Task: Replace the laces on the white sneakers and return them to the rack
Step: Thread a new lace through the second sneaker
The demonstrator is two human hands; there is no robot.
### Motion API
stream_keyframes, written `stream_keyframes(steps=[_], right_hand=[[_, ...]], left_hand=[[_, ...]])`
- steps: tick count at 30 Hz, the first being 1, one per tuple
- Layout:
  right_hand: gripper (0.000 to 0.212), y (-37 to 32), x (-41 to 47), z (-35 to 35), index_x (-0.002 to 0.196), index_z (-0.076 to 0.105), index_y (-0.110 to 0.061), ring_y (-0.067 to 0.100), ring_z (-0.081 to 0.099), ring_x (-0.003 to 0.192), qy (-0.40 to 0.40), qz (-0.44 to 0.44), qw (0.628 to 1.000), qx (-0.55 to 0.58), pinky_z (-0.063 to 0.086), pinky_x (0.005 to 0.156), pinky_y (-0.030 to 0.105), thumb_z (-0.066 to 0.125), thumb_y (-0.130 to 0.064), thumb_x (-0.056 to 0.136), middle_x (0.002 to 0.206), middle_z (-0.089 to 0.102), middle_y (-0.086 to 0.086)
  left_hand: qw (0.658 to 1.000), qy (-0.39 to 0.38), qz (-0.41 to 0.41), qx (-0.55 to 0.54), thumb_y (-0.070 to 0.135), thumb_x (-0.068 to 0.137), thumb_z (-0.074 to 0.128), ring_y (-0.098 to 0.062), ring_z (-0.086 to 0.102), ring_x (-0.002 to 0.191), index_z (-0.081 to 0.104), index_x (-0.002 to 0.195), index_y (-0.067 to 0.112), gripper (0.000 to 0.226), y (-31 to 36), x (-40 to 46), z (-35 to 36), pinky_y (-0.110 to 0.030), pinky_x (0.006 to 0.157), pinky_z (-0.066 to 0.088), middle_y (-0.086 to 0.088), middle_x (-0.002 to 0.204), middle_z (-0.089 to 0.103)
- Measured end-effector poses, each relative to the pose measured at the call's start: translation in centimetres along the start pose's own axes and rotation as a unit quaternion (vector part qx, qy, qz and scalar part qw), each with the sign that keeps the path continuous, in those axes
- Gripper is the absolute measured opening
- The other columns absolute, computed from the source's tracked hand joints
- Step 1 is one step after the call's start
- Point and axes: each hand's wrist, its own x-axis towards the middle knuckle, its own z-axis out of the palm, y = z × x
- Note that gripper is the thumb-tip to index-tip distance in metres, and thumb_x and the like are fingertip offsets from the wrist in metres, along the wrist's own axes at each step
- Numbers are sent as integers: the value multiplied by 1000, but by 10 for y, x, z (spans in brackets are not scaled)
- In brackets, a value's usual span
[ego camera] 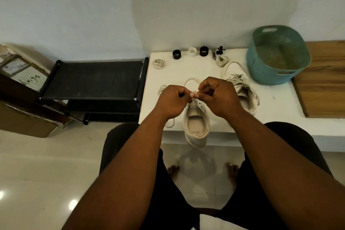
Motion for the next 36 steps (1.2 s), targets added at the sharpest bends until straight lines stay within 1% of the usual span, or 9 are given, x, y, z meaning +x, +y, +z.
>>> stream_keyframes(steps=[3, 7, 10, 13, 15, 18, 23, 29, 36], right_hand=[[27, 6, -3, -1, 96, 67, -29, 4, 66, 74, -61, 50, 996, -46, 53, 71, 25, 87, -34, 77, 82, 70, -12], [44, 6, -8, 1, 101, 64, -31, 4, 63, 74, -114, 78, 981, -135, 46, 64, 22, 89, -46, 68, 86, 68, -12], [34, 4, -8, 1, 100, 66, -29, 4, 64, 75, -98, 106, 981, -128, 45, 64, 21, 85, -34, 72, 81, 69, -11], [25, 6, -8, 1, 95, 67, -28, 5, 68, 77, -80, 134, 984, -89, 54, 75, 26, 82, -23, 75, 76, 71, -11], [21, 9, -8, 1, 89, 67, -29, 8, 69, 79, -67, 149, 984, -71, 57, 81, 32, 80, -17, 77, 73, 72, -10], [21, 12, -8, 0, 84, 66, -31, 10, 70, 81, -58, 157, 984, -62, 58, 83, 35, 75, -13, 76, 73, 72, -9], [22, 14, -9, -1, 84, 66, -32, 11, 71, 76, -61, 174, 982, -31, 59, 80, 35, 73, -12, 77, 72, 74, -7], [20, 12, -11, 1, 89, 68, -30, 8, 70, 77, -55, 167, 984, -34, 55, 73, 26, 73, -14, 78, 72, 72, -9], [18, 12, -11, 2, 89, 68, -30, 7, 70, 78, -59, 152, 986, -41, 54, 74, 26, 77, -19, 80, 73, 73, -9]], left_hand=[[999, 21, -25, 25, 27, 96, 72, -12, 71, 82, 80, 91, 18, 13, -8, 2, 3, -25, 74, 53, 5, 84, 77], [998, 13, -39, 37, 30, 97, 69, -11, 66, 77, 76, 88, 19, 15, -14, 5, 11, -26, 73, 51, 6, 80, 72], [997, 5, -51, 53, 30, 101, 62, -13, 54, 67, 67, 80, 19, 24, -17, 5, 19, -30, 69, 45, 7, 69, 61], [997, 22, -54, 46, 30, 101, 61, -11, 48, 61, 60, 70, 20, 32, -22, 4, 29, -29, 63, 37, 8, 62, 54], [997, 41, -48, 51, 31, 100, 63, -13, 51, 63, 61, 72, 16, 32, -23, 2, 37, -31, 63, 40, 7, 64, 56], [996, 59, -36, 56, 31, 98, 64, -20, 59, 73, 68, 79, 11, 27, -23, -2, 48, -35, 71, 47, 1, 72, 65], [995, 77, -43, 35, 32, 99, 65, -18, 60, 73, 70, 79, 16, 26, -22, -3, 52, -33, 70, 46, 4, 72, 65], [994, 91, -68, -1, 32, 99, 65, -20, 65, 77, 74, 82, 13, 26, -21, -3, 53, -38, 76, 52, -1, 77, 71], [994, 96, -54, 2, 29, 98, 67, -17, 62, 69, 74, 80, 12, 26, -14, -4, 55, -32, 68, 49, -2, 72, 69]])
